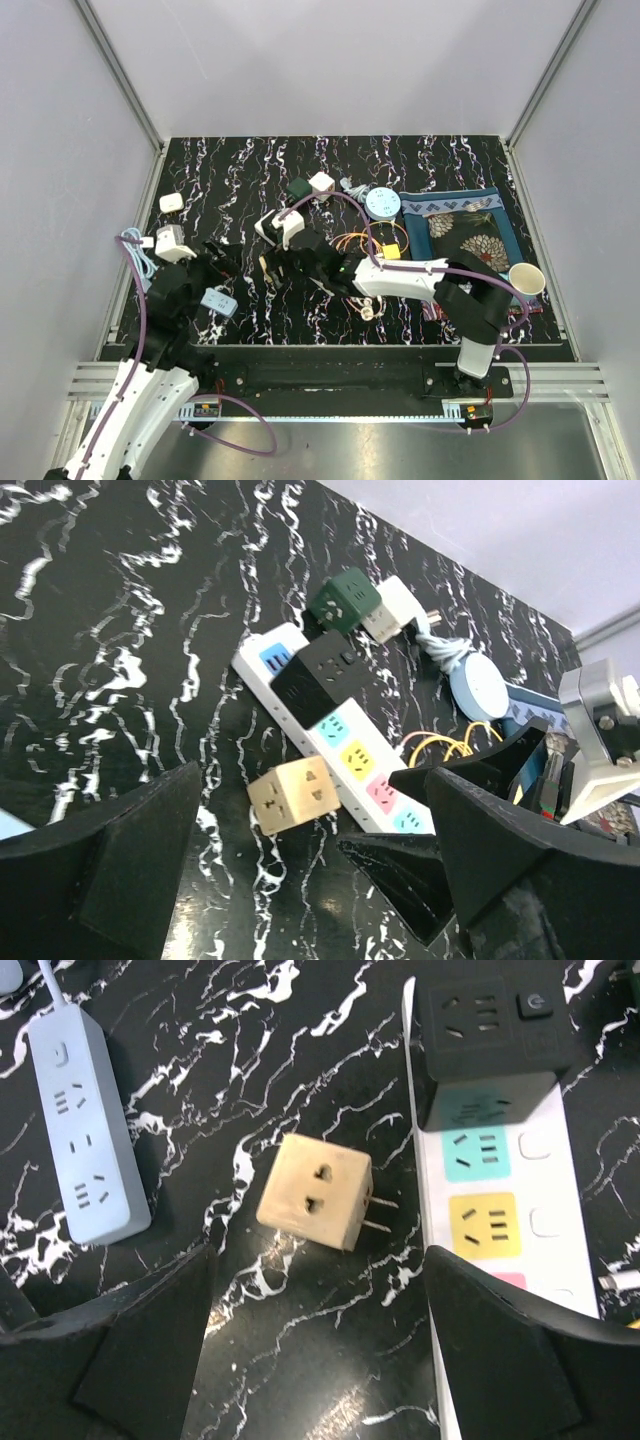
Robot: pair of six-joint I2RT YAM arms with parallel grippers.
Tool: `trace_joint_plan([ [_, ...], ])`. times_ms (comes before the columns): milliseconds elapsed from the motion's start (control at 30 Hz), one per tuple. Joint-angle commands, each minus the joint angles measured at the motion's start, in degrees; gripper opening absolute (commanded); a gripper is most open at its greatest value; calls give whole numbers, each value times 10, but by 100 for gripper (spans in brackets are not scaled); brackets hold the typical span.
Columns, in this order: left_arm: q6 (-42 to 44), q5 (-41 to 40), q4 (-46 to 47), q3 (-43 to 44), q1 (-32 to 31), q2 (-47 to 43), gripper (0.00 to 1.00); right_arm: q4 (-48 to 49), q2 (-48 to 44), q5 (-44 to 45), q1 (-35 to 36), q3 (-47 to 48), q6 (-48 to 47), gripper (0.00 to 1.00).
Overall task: Insert the plug
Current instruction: Pick up the plug from the center of the board.
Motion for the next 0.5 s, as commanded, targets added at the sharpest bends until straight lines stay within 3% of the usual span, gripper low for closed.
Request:
trace_joint_plan([
  [0,46,-68,-52,34,0,-41,97,-7,30,34,11,59,18,89],
  [233,46,-80,-78,7,0,-104,97,-76,99,60,21,144,43,85],
  [467,68,-78,-90,7,0,-107,98,-119,137,67,30,187,46,79],
])
